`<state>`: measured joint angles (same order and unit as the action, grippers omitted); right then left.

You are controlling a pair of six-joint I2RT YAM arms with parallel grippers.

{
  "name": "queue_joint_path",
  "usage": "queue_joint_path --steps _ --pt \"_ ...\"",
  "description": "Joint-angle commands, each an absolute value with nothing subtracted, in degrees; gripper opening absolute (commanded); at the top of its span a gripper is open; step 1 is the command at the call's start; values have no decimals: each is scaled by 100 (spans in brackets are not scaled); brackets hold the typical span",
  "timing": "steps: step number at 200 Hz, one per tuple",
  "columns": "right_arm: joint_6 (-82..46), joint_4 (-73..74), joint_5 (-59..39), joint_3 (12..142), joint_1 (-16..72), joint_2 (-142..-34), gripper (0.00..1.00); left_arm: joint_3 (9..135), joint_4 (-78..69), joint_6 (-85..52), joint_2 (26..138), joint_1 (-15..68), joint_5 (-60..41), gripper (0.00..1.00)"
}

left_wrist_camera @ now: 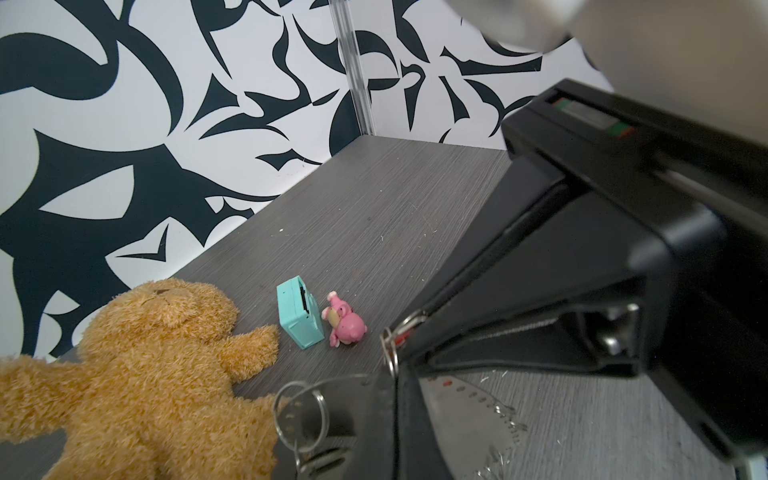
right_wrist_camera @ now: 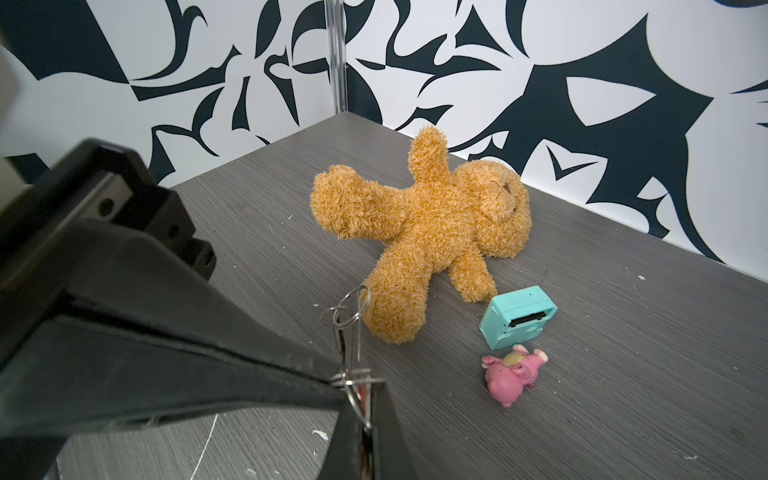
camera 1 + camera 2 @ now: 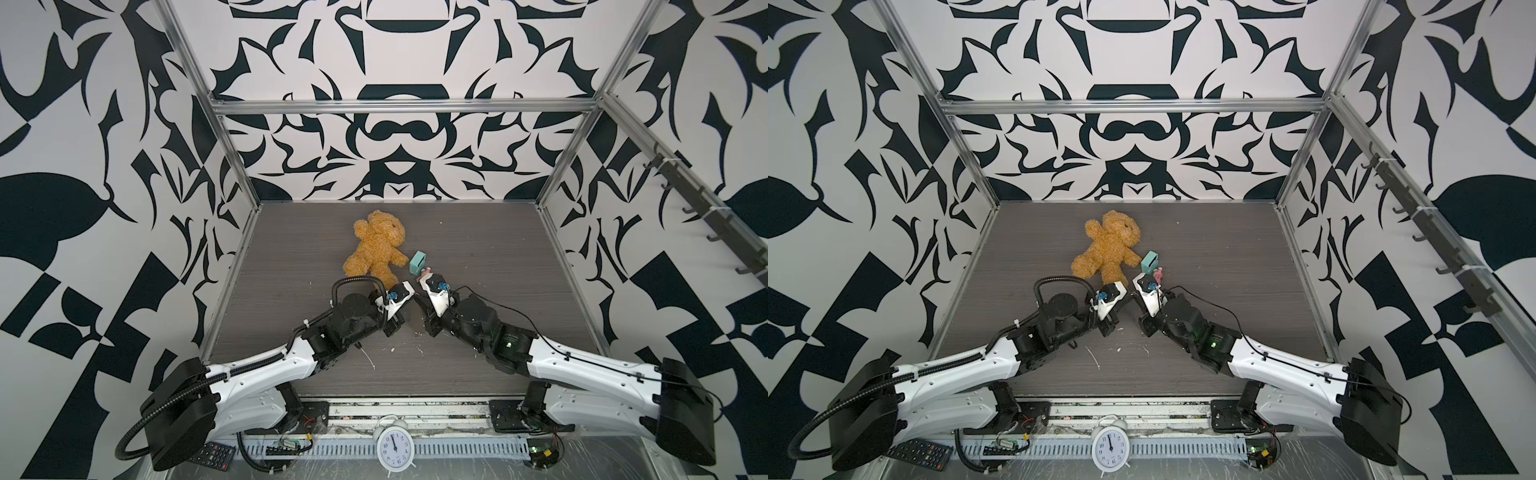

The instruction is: Put the keys on the keyring

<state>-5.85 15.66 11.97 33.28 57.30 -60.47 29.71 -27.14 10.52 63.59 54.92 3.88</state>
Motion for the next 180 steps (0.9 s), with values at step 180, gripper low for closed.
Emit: queue_joint_path --steps 180 --pt "-1961 1696 536 3312 4585 -6358 0 2677 -3349 1151 6127 5476 175 0"
